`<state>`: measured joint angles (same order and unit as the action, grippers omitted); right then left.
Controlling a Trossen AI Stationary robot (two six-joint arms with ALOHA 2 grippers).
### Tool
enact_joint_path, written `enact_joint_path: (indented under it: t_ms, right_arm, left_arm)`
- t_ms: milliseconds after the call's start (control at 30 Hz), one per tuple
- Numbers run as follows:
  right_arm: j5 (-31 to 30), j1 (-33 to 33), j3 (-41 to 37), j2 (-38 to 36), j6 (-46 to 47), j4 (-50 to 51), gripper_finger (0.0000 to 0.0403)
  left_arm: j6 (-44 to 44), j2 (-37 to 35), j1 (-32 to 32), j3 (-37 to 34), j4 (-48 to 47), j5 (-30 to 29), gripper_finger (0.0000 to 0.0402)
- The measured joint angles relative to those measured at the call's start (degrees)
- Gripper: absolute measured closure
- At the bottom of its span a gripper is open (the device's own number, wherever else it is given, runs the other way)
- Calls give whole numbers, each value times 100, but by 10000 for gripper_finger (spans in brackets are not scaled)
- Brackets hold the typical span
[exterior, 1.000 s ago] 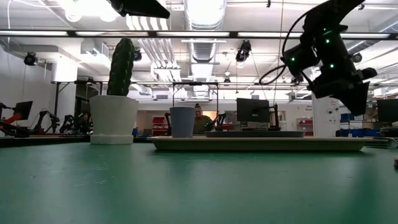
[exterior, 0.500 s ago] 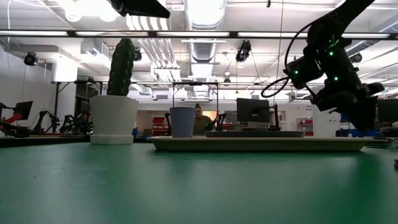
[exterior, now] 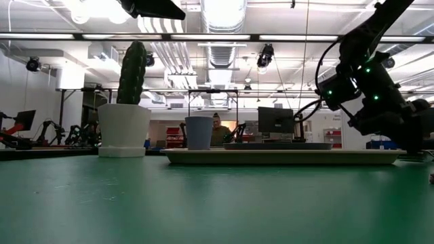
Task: Pick and place plate/cup/fork/spoon on tray
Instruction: Put the orange fork on the white serving tray to the right of the blue plate
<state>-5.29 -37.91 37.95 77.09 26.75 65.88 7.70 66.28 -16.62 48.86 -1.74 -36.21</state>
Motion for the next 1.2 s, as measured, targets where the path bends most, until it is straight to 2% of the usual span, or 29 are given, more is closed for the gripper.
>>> enact_joint_path:
  t_ms: [333,633,867,1067,1200]
  right_arm:
    - [271,0,-85,-3,-34,-493,293]
    - [279,0,-87,-3,9,-495,389]
    - [216,0,279,-25,-49,-285,394]
    - [-510,0,1186,-58,-113,646,394]
    - [-580,0,1865,-103,-338,912,394]
  left_arm:
    - [0,0,0,0,0,0,402]
    - [0,0,0,0,0,0,402]
    - [1,0,0,2,0,0,402]
    - [0,0,0,2,15,-2,402]
    - [0,0,0,4,25,-1,402]
